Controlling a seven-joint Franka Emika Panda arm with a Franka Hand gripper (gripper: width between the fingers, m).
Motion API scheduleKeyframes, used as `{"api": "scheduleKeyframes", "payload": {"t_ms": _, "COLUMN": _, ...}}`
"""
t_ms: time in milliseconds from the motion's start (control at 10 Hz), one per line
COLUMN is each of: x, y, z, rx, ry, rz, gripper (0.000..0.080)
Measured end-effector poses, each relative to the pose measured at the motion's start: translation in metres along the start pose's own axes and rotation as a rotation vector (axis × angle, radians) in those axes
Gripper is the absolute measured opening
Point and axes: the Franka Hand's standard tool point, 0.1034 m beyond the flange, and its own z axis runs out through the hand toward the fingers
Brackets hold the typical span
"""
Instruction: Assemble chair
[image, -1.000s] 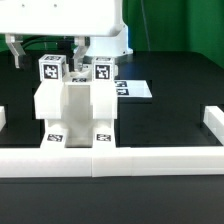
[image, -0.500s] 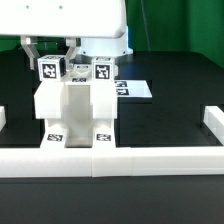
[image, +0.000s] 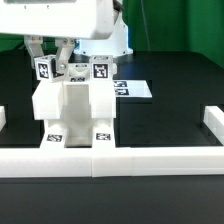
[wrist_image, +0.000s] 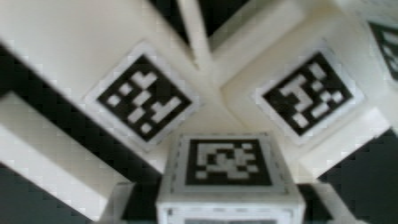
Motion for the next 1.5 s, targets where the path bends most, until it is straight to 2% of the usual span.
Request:
{"api": "scheduleKeyframes", "payload": {"t_ms": 500, "x": -0.007, "y": -0.005, "z": 0.002, "rx": -0.012, "ry": -0.011, "rz": 0.612, "gripper": 0.0281}}
{"api": "scheduleKeyframes", "payload": {"t_ms": 800, "x": -0.01, "y": -0.004, "z": 0.004, "rx": -0.01, "ry": -0.037, "rz": 0.771, "gripper": 0.0274}}
{"api": "scheduleKeyframes", "payload": {"t_ms": 900, "x": -0.011, "y": -0.004, "z": 0.005, "rx": -0.011, "ry": -0.037, "rz": 0.757, "gripper": 0.0365}}
{"api": "scheduleKeyframes", "payload": {"t_ms": 1000, "x": -0.011, "y": -0.004, "z": 0.005, "rx": -0.01, "ry": -0.037, "rz": 0.719, "gripper": 0.0504}}
{"api": "scheduleKeyframes", "payload": {"t_ms": 1100, "x": -0.011, "y": -0.004, "z": 0.004, "rx": -0.007, "ry": -0.038, "rz": 0.653, "gripper": 0.0607}}
{"api": "scheduleKeyframes", "payload": {"t_ms": 1500, "x": -0.01, "y": -0.003, "z": 0.004, "rx": -0.004, "ry": -0.037, "rz": 0.339, "gripper": 0.0648}}
